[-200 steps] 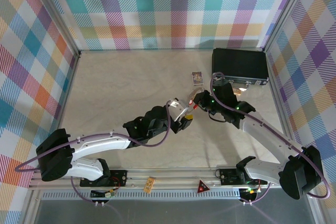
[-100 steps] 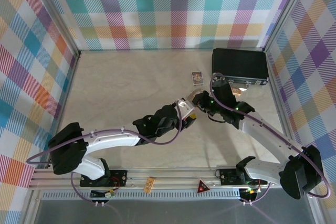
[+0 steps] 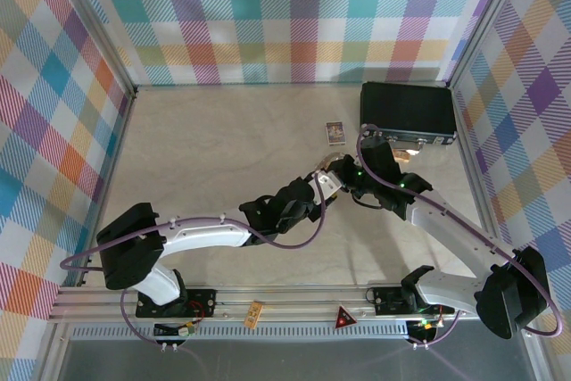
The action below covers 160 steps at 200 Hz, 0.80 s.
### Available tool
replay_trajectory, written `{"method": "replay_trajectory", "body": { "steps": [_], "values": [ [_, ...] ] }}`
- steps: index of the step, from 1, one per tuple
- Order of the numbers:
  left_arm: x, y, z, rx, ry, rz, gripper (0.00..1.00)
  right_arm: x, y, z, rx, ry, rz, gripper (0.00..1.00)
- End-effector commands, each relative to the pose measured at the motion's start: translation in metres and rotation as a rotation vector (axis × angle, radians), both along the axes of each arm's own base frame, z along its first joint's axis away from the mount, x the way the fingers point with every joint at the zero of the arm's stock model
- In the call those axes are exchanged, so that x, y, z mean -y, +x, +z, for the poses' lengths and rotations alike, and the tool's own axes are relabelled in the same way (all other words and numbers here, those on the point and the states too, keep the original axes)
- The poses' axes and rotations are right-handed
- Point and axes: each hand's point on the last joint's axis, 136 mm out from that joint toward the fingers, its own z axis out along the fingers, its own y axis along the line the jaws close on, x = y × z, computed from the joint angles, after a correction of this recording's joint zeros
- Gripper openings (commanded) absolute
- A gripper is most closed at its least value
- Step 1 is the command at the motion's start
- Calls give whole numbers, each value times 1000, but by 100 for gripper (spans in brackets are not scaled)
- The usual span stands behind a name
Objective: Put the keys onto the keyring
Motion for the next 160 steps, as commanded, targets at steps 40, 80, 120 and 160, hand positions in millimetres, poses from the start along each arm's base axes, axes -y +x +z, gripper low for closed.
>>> {"method": "replay_trajectory", "body": {
  "steps": [40, 80, 120, 160],
  "values": [
    [4, 8, 8, 56, 13, 31, 2, -8, -2, 20, 31, 56, 20, 0],
    [1, 11, 10, 85, 30, 48, 0, 0, -11, 22, 47, 43, 19, 26],
    [-6, 16, 13, 92, 40, 66, 0, 14, -27, 23, 83, 23, 27, 32],
    [-18, 21, 16, 66, 27, 77, 0, 22, -45, 25, 118, 9, 72, 46]
  ]
}}
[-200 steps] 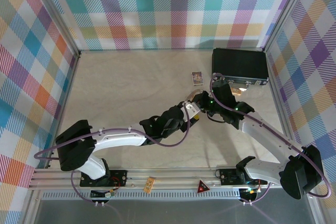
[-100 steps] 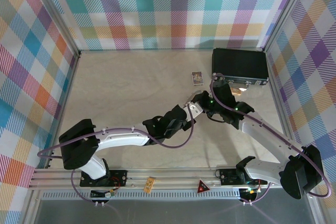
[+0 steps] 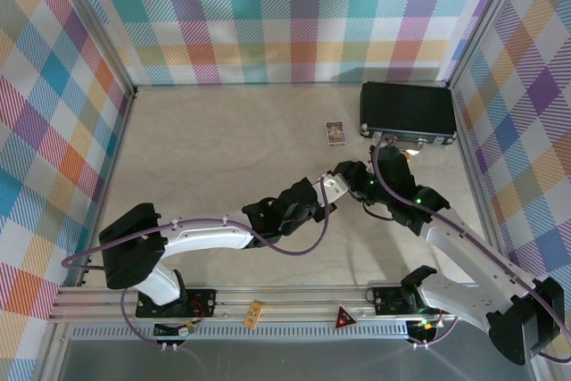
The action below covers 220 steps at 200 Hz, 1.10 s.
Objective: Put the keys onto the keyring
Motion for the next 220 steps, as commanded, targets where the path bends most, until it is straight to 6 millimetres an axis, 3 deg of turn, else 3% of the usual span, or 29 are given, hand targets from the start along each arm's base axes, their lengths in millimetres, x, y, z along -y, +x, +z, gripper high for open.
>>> {"method": "replay_trajectory", "body": {
  "steps": [1, 32, 72, 80, 128, 177, 220],
  "values": [
    [-29, 24, 1, -5, 27, 115, 0, -2, -23, 8, 34, -4, 100, 46],
    [-43, 32, 2, -32, 24, 133, 0, 5, -36, 11, 74, -39, 142, 44],
    [-65, 33, -1, -64, 34, 132, 0, 15, -38, 26, 230, -103, 172, 48],
    [-70, 32, -2, -77, 38, 122, 0, 17, -37, 27, 273, -133, 186, 53],
    [-86, 17, 12, -102, 4, 42, 0, 9, -23, 17, 498, -244, 281, 56],
    [-87, -1, 29, -149, -18, -80, 0, -6, -15, 8, 569, -252, 380, 56],
    [-92, 0, 43, -145, -19, -89, 0, -7, -13, 2, 642, -288, 431, 54]
  ]
}}
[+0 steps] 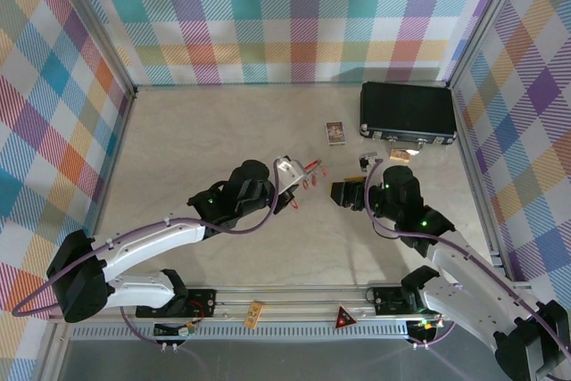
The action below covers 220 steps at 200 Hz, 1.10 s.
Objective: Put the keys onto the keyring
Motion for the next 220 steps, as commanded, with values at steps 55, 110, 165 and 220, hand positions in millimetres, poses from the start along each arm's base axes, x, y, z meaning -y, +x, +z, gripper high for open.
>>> {"method": "replay_trajectory", "body": {
  "steps": [55, 110, 165, 220],
  "values": [
    [-2, -4, 35, 9, -60, -41, 0, -16, 9, 13, 250, -36, 177, 50],
    [-5, -4, 41, 13, -70, -39, 0, -15, 27, -2, 183, 28, 208, 53],
    [-4, -4, 38, -1, -67, -52, 0, -16, 42, -23, 95, 88, 198, 53],
    [-5, -3, 40, -21, -96, -62, 0, -13, 44, -29, 80, 196, 240, 61]
  ]
}}
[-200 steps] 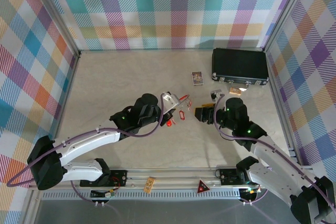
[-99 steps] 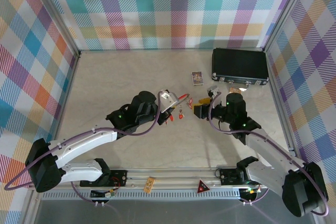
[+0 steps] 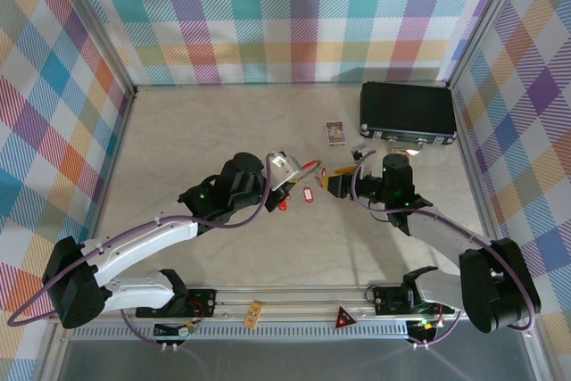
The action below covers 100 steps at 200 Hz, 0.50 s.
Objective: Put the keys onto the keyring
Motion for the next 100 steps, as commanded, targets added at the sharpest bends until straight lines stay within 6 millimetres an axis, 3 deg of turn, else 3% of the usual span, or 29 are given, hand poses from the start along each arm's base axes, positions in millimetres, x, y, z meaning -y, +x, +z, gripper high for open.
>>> {"method": "replay_trajectory", "body": {
  "steps": [1, 38, 100],
  "values": [
    [1, 2, 26, 22, -68, -9, 0, -3, -3, 13, 36, 99, 60, 61],
    [2, 0, 28, 9, -83, -24, 0, -12, -7, 14, 23, 175, 162, 68],
    [3, -2, 30, 4, -89, -32, 0, -23, 3, 16, 15, 232, 242, 73]
  ]
}}
